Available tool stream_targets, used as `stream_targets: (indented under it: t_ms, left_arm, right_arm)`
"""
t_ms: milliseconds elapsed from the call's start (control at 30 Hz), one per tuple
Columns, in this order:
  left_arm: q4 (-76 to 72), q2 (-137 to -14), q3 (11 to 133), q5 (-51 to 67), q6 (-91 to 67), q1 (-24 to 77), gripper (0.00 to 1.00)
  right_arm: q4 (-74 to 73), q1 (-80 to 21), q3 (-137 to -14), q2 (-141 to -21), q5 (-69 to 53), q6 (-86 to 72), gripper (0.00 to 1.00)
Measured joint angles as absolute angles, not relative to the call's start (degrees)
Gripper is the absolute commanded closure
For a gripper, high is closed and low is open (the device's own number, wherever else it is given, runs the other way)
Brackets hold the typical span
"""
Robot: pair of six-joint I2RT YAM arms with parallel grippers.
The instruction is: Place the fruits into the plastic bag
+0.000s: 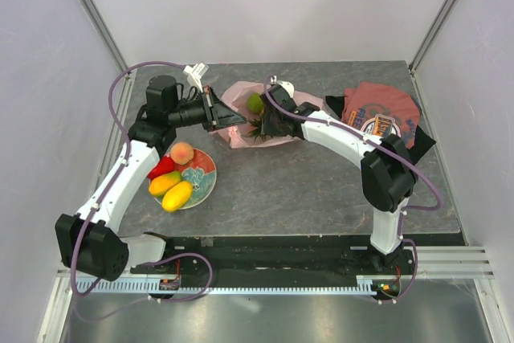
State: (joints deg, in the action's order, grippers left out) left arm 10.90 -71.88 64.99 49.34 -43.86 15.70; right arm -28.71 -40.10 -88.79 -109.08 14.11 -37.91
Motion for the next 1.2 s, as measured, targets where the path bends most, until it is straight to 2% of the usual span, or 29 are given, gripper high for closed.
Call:
stream_targets:
  t_ms: [133,167,267,367,900,1200]
  left_arm:
    - [11.1,-73.0,65.6,49.0,-43.8,15.4,0.98]
    - [11.2,-73.4,65.9,49.0,-43.8,15.4,0.98]
    - [11.9,-74.3,66.7,48.6,-43.6,14.9,0.98]
    - [12.1,-74.8,67.0,48.5,-43.5,14.4,0.99]
    - [13.6,-77.5,69.8,48.6,-42.2,10.5,0.98]
    - [16.5,-79.0,71.9,48.5,-39.6,9.9,0.98]
  right_arm:
    - [-26.7,-40.2,-87.4,-108.8,11.2,-36.5,0.38]
    - [-26.4,-40.3,-87.0,-108.5,10.7,-36.2,0.32]
    - [-25.6,-40.4,-85.6,-106.8,9.1,-35.2,0.23]
    - [-24.3,-40.4,-84.1,-103.9,7.7,-34.3,0.19]
    - [-15.2,-40.8,-74.5,-82.6,-0.7,-29.6,0.19]
    - [-16.4,-43.9,-75.8,-79.3,4.1,-27.3,0.16]
